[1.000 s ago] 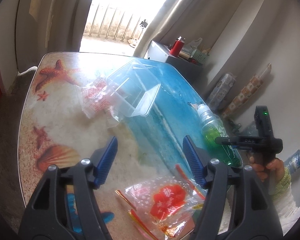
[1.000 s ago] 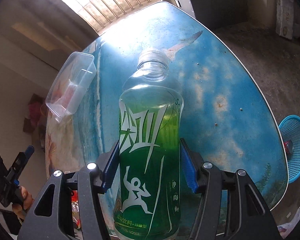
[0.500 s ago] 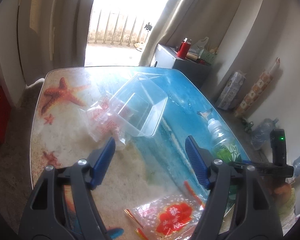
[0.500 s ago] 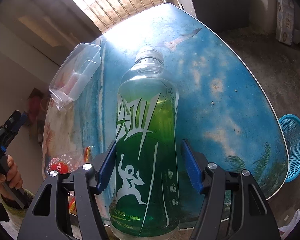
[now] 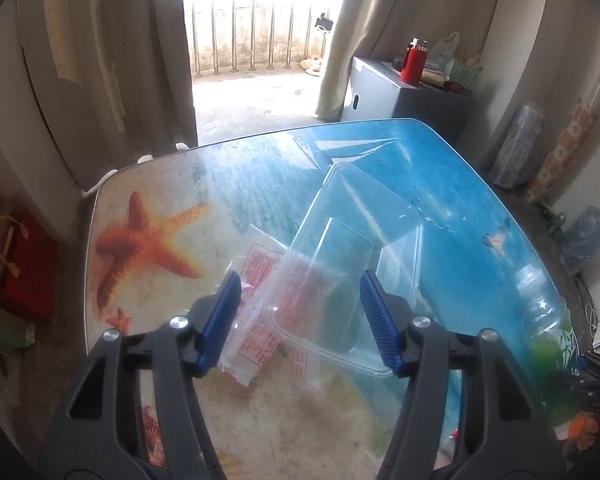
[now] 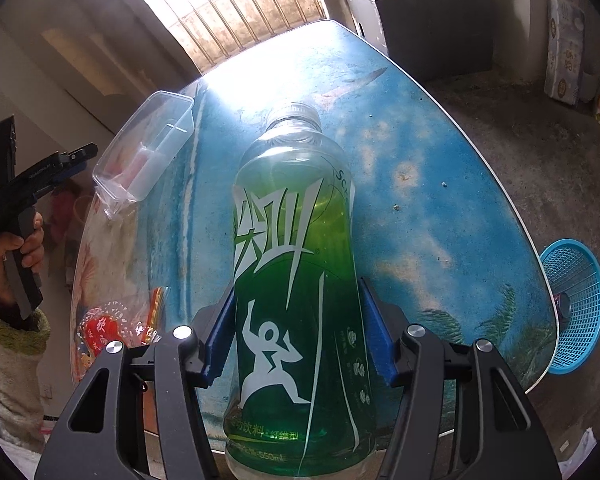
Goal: Collect trash
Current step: 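Reach the left tool to the clear plastic container rim while the right tool holds the bottle, then grip the clear container rim with the left tool and lift it while the right tool holds the bottle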
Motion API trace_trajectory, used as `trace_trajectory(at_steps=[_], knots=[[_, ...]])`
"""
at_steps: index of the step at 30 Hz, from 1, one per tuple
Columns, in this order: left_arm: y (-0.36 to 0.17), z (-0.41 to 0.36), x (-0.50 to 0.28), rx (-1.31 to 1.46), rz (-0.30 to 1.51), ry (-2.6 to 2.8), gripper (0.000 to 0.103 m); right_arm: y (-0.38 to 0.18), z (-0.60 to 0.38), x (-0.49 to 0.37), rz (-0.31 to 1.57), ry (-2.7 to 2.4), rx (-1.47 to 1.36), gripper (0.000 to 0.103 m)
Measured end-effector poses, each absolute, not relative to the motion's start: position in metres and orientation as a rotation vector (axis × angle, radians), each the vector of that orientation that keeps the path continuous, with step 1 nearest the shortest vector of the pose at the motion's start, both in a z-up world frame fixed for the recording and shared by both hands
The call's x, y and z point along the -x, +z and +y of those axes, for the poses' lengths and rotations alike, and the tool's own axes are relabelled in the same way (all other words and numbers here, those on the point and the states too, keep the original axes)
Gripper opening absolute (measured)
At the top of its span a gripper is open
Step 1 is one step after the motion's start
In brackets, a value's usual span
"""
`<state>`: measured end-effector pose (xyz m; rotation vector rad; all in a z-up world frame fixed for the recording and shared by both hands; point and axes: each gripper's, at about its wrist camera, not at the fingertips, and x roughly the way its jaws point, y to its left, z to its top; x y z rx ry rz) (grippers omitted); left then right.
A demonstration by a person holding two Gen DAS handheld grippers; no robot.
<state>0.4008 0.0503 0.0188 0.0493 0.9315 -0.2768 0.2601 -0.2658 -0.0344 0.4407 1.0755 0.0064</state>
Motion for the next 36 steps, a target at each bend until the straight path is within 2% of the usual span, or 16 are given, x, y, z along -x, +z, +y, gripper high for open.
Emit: trace_trajectory(at_steps=[5, 7, 16, 27, 36], knots=[[0.002, 0.04, -0.422, -0.162, 0.977, -0.249, 0.038, -0.036, -0.272, -0.257, 1.071, 0.011, -0.474, 0.056], [-0.005, 0.035, -0.424, -0.201, 0.991, -0.236, 0.027, -0.036, -0.272, -0.257, 1.07, 0.012, -0.477, 0.056], [-0.01, 0.033, -0.419, -0.213, 1.011, -0.218, 0.003, -0.039, -0.271, -0.259, 1.071, 0.024, -0.477, 0.056], [0.024, 0.015, -0.363, -0.058, 0.975, -0.364, 0.002, -0.038, -0.267, -0.258, 1.072, 0.014, -0.468, 0.056], [0.002, -0.017, -0.317, 0.01, 1.09, -0.503, 0.003, -0.034, -0.269, -0.25, 1.084, -0.059, -0.429, 0.056]])
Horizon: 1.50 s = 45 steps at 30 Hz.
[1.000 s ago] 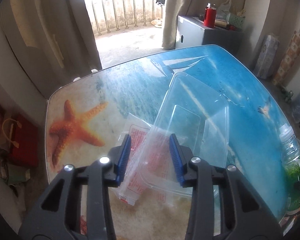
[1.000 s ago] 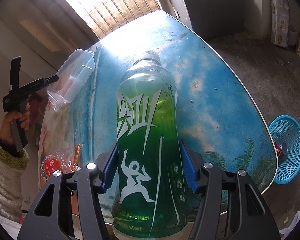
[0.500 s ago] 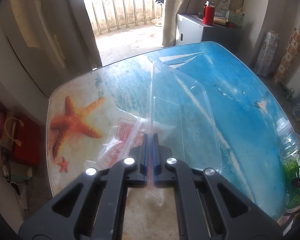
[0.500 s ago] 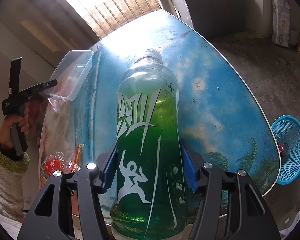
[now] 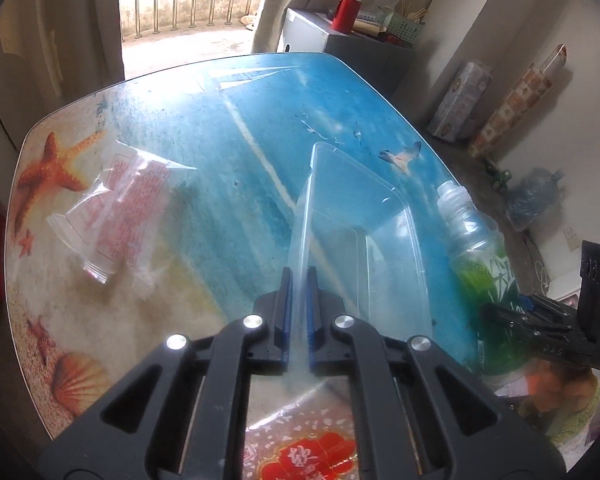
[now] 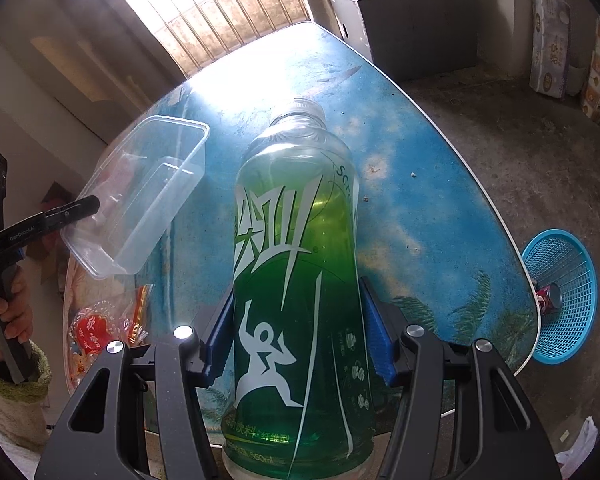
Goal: Collect trash
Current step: 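Grip the clear container rim with the left tool and lift it while the right tool holds the bottle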
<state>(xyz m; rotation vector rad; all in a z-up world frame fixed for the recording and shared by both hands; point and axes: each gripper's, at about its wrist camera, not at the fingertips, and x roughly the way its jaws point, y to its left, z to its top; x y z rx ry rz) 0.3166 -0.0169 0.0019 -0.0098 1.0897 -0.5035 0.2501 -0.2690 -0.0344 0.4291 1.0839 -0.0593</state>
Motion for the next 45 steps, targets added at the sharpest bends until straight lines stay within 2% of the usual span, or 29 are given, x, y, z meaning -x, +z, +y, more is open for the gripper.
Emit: trace_trajectory(at_steps=[3, 5, 7, 11, 21, 25, 29, 45], knots=[[0.001, -0.018, -0.309, 0.023, 1.097, -0.52, 0.01, -0.035, -0.274, -0.246, 1.087, -0.066, -0.451, 0.056], [0.003, -0.018, -0.308, 0.015, 1.085, -0.519, 0.022, -0.035, -0.277, -0.244, 1.09, -0.069, -0.455, 0.056], [0.008, -0.02, -0.311, -0.012, 1.057, -0.508, 0.027, -0.035, -0.28, -0.244, 1.088, -0.066, -0.466, 0.057], [0.012, -0.034, -0.322, -0.077, 1.038, -0.52, 0.031, -0.032, -0.284, -0.25, 1.072, -0.077, -0.471, 0.058], [-0.018, -0.064, -0.332, -0.237, 1.083, -0.496, 0.03, -0.03, -0.28, -0.265, 1.06, -0.09, -0.452, 0.059], [-0.022, -0.07, -0.326, -0.305, 1.063, -0.479, 0.017, -0.028, -0.275, -0.264, 1.057, -0.099, -0.428, 0.058], [-0.025, -0.075, -0.322, -0.365, 1.041, -0.473, 0.009, -0.028, -0.27, -0.263, 1.054, -0.109, -0.414, 0.058], [-0.019, -0.081, -0.315, -0.445, 0.971, -0.461, 0.009, -0.027, -0.268, -0.267, 1.066, -0.128, -0.417, 0.059]])
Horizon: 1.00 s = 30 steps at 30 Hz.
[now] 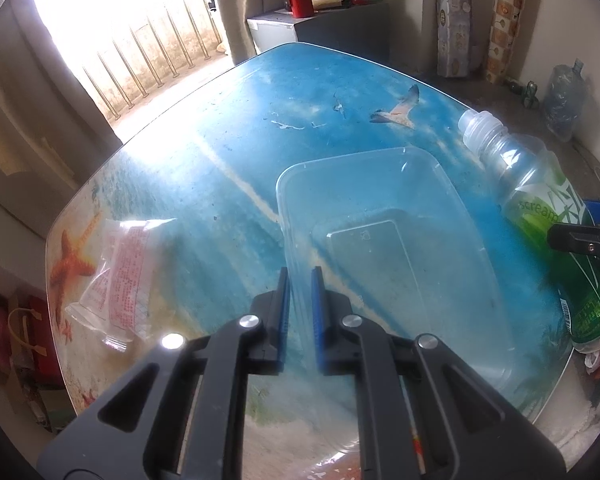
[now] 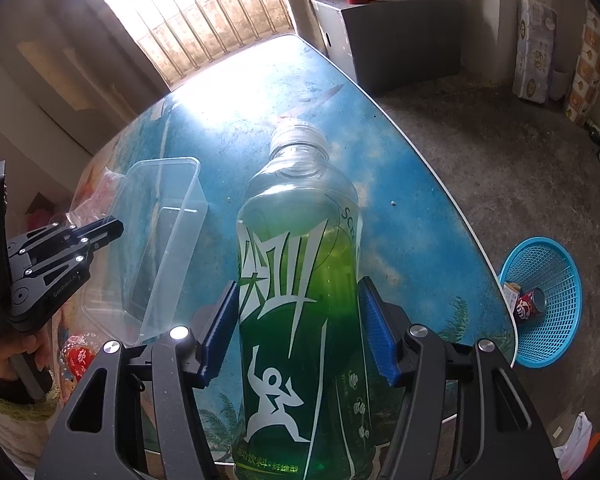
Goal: Collect trash
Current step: 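Grip the clear container rim with the left tool and lift it while the right tool holds the bottle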
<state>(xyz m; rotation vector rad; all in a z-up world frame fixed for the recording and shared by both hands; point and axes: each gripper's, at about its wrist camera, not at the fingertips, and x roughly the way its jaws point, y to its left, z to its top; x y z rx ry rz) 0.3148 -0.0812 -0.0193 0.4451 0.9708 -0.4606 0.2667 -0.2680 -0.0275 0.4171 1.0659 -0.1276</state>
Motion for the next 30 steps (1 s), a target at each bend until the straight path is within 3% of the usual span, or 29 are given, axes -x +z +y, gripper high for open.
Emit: trace_trajectory(at_steps=[30], knots=[[-0.014, -0.087, -0.314, -0.45, 0.952, -0.457, 0.007, -0.032, -0.268, -0.265, 1.056, -0.122, -0.429, 0.059]])
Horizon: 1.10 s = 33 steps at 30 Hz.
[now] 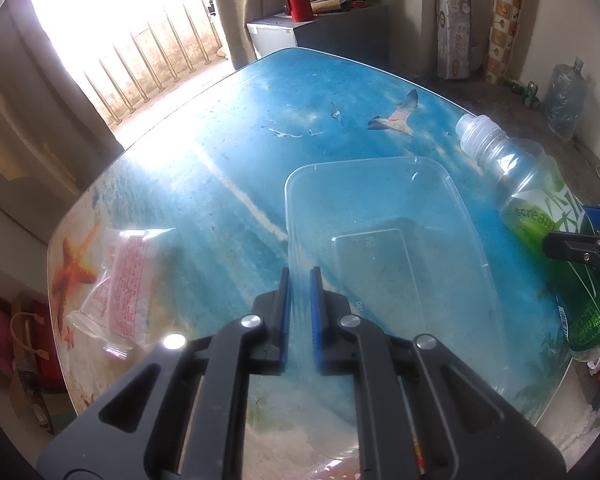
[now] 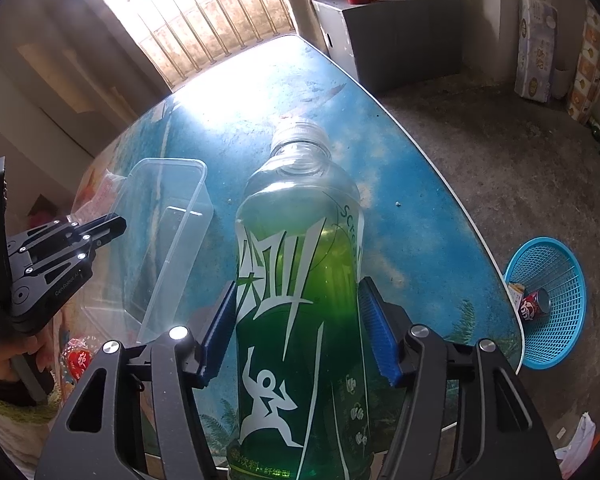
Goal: Collect trash
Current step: 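Grip the clear container rim with the left tool and lift it while the right tool holds the bottle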
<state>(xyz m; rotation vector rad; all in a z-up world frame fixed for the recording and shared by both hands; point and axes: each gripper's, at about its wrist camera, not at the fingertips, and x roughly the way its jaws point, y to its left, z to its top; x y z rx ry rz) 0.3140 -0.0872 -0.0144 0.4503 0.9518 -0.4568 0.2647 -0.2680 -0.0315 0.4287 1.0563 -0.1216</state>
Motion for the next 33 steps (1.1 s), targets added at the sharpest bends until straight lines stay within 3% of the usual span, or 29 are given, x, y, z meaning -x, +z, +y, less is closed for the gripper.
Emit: trace_trajectory(at_steps=[33], knots=[[0.046, -0.093, -0.285, -0.41, 0.8, -0.478, 0.002, -0.011, -0.283, -0.243, 1.005, -0.107, -0.452, 0.057]])
